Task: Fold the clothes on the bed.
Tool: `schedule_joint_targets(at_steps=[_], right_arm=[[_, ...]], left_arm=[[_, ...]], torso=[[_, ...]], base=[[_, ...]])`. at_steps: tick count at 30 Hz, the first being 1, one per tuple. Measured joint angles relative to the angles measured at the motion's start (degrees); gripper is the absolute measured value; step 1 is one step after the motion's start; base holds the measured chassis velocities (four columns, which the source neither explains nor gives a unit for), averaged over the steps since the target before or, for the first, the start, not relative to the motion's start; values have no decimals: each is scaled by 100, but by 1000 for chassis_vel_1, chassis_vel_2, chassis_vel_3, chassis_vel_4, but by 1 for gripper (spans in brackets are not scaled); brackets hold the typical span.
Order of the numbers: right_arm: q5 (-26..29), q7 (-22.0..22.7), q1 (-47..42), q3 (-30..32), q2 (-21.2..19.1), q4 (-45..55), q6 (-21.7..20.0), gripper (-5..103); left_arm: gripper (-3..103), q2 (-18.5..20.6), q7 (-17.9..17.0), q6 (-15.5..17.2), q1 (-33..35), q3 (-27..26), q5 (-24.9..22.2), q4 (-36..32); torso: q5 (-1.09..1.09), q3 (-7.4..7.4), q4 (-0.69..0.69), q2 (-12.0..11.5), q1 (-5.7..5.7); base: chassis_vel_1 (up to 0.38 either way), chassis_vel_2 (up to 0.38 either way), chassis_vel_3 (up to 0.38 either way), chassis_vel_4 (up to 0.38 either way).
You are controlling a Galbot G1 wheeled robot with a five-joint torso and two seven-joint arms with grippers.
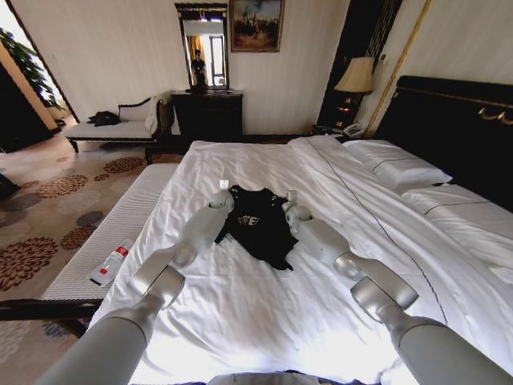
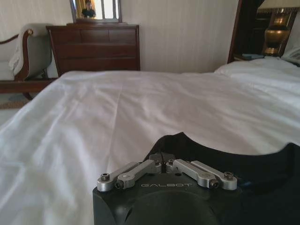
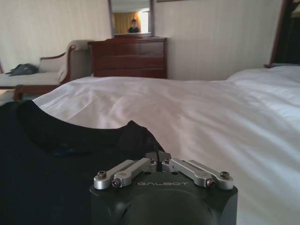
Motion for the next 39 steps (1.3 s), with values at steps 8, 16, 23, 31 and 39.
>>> schedule_joint_targets(at_steps=[8,16,23,31,39], right_arm=[[-714,12,258,473,415,-714,273,0],[-1521,87,294,1033,577,-1179,633,0],[-1956,151,122,1408,695,-1266,856,0],[-2065,115,93,1446,743,-1327,790,6],[-1849,67,-7,1200,585,-1073,539,38]], left_arm=[[0,-192,46,-100,-369,-317,329,472],[0,-232,44,-170,-260,-461,535,563],[0,-120,33,-221,137,-522,588,370],[5,-88,-88,-11,307,-477,476,169],[37,-33,-121,246,416,-375,444,20]], torso=[[-1,1,5,0,0],[0,0,1,0,0],[0,0,5,0,0],[0,0,2,0,0],[0,0,3,0,0]], base=[[0,0,0,0],[0,0,0,0],[0,0,0,0],[0,0,0,0],[0,0,0,0]])
